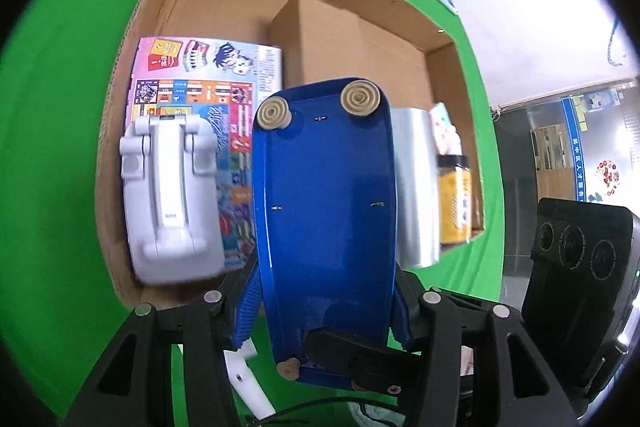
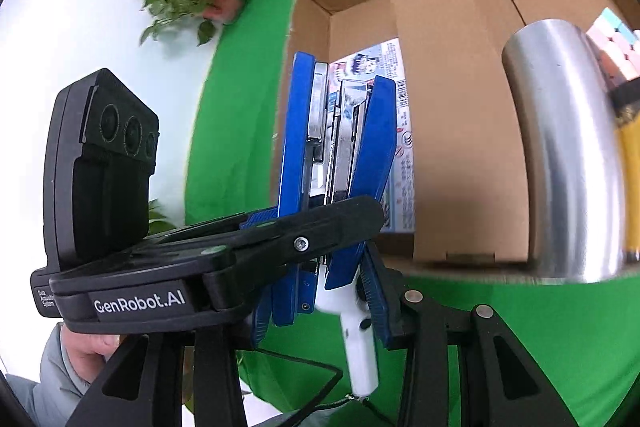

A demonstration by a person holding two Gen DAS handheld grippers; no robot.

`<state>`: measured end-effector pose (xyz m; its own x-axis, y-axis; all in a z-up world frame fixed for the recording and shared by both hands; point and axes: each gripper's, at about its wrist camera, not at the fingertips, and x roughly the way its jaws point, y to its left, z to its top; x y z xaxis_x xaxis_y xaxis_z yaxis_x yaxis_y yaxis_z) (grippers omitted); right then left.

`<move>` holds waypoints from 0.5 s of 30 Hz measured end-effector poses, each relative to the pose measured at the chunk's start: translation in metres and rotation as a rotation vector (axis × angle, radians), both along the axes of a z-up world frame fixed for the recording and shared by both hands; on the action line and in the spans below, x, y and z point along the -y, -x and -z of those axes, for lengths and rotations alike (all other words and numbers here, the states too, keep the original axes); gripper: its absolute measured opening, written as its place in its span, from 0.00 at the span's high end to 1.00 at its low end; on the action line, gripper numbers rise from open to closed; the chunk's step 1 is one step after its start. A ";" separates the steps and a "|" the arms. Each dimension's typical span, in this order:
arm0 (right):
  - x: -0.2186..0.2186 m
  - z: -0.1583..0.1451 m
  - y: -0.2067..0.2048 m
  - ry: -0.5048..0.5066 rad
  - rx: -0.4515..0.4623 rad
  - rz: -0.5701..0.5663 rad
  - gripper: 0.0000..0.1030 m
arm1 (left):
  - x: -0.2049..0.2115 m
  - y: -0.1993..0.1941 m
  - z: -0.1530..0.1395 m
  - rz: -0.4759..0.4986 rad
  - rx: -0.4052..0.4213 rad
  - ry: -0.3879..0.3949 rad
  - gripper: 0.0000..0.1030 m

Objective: Organize rigid objects
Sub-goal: 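Lower the stapler into the tray beside the phone stand, release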

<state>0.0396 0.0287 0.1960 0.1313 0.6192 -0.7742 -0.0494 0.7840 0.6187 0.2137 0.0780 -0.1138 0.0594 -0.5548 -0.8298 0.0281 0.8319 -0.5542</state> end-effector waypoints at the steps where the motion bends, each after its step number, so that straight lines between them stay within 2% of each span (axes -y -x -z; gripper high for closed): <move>1: -0.008 0.010 -0.008 0.008 -0.007 0.008 0.63 | -0.002 -0.005 0.006 -0.004 -0.011 0.007 0.50; 5: -0.013 0.034 -0.028 0.021 -0.029 0.030 0.63 | -0.009 -0.009 0.023 -0.021 -0.052 0.025 0.49; 6: -0.014 0.038 -0.031 0.027 -0.031 0.032 0.63 | -0.009 -0.008 0.025 -0.052 -0.064 0.018 0.49; 9: -0.017 0.047 -0.035 0.073 -0.022 0.025 0.62 | -0.020 -0.001 0.025 -0.091 -0.068 0.001 0.44; 11: -0.016 0.046 -0.035 0.071 -0.011 0.029 0.50 | -0.027 0.003 0.020 -0.092 -0.047 0.015 0.42; 12: -0.016 0.043 -0.034 0.086 0.005 0.027 0.34 | -0.031 0.006 0.013 -0.100 -0.023 0.014 0.41; 13: -0.017 0.038 -0.031 0.107 0.031 0.021 0.22 | -0.036 0.010 0.006 -0.108 0.002 -0.001 0.38; 15: -0.020 0.026 -0.028 0.141 0.087 0.010 0.20 | -0.047 0.014 -0.006 -0.117 0.054 -0.037 0.38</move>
